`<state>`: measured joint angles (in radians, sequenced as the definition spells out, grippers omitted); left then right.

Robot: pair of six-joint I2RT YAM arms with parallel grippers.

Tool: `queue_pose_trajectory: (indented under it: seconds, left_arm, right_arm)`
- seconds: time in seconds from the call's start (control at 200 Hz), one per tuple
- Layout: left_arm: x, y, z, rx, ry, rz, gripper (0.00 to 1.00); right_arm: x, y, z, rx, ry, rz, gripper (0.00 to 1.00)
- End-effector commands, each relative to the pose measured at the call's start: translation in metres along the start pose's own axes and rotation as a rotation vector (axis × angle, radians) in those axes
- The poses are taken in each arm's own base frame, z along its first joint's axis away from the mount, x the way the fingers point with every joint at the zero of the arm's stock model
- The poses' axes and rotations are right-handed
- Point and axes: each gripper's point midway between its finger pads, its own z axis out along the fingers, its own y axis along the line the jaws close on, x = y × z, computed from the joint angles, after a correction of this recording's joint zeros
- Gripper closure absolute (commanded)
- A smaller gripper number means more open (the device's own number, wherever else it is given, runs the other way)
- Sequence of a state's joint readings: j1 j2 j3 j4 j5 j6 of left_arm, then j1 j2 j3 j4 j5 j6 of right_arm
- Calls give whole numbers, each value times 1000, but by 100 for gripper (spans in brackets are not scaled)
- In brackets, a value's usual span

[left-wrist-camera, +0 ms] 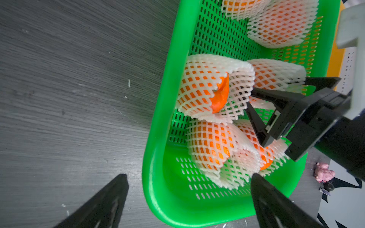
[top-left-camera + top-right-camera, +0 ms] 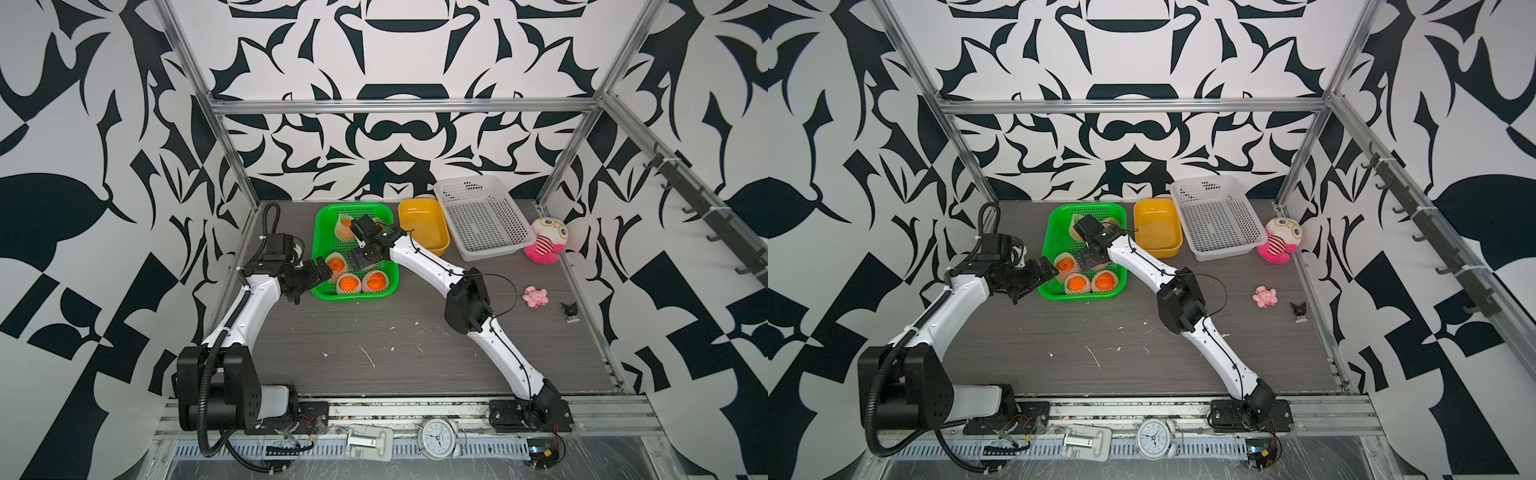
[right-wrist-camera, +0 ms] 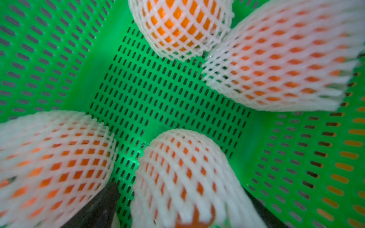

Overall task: Remove foam nets from oranges
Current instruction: Pick up the orange from the basket.

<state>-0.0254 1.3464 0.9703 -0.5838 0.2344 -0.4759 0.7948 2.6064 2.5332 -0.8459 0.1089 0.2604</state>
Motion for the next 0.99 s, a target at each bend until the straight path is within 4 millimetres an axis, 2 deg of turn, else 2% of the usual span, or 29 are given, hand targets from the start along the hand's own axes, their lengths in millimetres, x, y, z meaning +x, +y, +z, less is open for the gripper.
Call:
queue_pose_trajectory:
  seconds: [0.0, 0.185, 0.485, 0.625, 0.715, 0.99]
  left_arm:
    - [2, 1, 2, 10, 11, -21, 1]
    - [3, 0, 2, 14, 13, -22, 0]
    - [3, 0, 3, 18, 12, -27, 1]
    - [3, 1, -1, 4, 5, -19, 1]
    - [3, 3, -3, -5, -6, -18, 1]
    - [2, -2, -10, 17, -19, -16, 1]
  right_arm:
    - [-10, -2, -3, 2, -32, 16, 12]
    - [-2, -3, 7, 8, -5, 13, 16]
    - [-1, -3, 13, 10, -6, 16, 14]
    - [-3, -2, 12, 6, -13, 19, 21]
    - [-7, -1, 7, -1, -24, 18, 29]
    - [-21, -3, -25, 1, -66, 9, 39]
